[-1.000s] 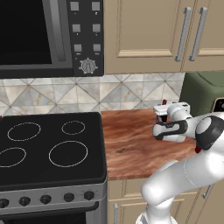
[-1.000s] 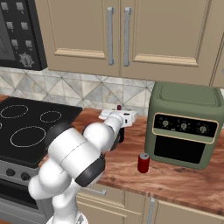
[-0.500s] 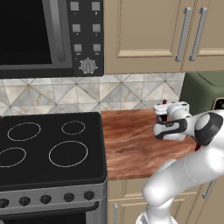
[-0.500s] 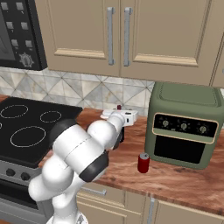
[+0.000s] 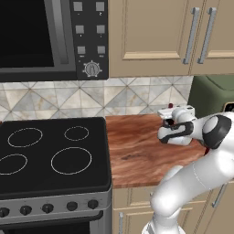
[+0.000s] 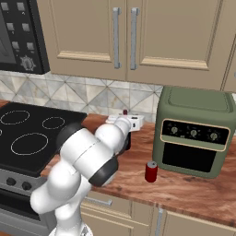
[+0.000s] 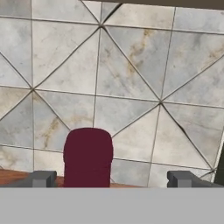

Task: Move the drinks to the dining counter.

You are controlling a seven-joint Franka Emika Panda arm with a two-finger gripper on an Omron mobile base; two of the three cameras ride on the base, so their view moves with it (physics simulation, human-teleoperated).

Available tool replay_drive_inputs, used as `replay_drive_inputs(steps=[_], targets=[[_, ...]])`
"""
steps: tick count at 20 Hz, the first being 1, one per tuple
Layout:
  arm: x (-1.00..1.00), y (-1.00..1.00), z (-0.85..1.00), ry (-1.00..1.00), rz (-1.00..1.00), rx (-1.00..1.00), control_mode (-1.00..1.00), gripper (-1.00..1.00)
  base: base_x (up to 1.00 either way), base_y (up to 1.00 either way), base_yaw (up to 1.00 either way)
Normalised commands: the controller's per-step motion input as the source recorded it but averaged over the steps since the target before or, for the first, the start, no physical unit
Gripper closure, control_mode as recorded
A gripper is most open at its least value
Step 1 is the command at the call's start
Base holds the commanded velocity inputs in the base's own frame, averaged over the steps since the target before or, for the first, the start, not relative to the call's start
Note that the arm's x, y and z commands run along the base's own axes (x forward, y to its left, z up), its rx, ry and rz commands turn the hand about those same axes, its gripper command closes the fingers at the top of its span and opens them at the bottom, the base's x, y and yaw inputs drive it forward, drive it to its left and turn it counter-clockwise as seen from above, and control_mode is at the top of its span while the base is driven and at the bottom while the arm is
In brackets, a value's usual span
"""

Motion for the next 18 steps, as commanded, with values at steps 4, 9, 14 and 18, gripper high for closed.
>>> replay_drive_inputs(steps=[4, 9, 14, 18], targets=[[0.23, 0.09, -0.07, 0.0, 0.0, 0.0, -1.0, 1.0, 0.0, 0.0, 0.0], [0.07, 0.0, -0.01, 0.0, 0.0, 0.0, -1.0, 1.0, 0.0, 0.0, 0.0], [-0.15, 0.0, 0.0, 0.0, 0.0, 0.0, -1.0, 1.0, 0.0, 0.0, 0.0], [-0.63, 0.0, 0.11, 0.0, 0.0, 0.0, -1.0, 1.0, 0.0, 0.0, 0.0]])
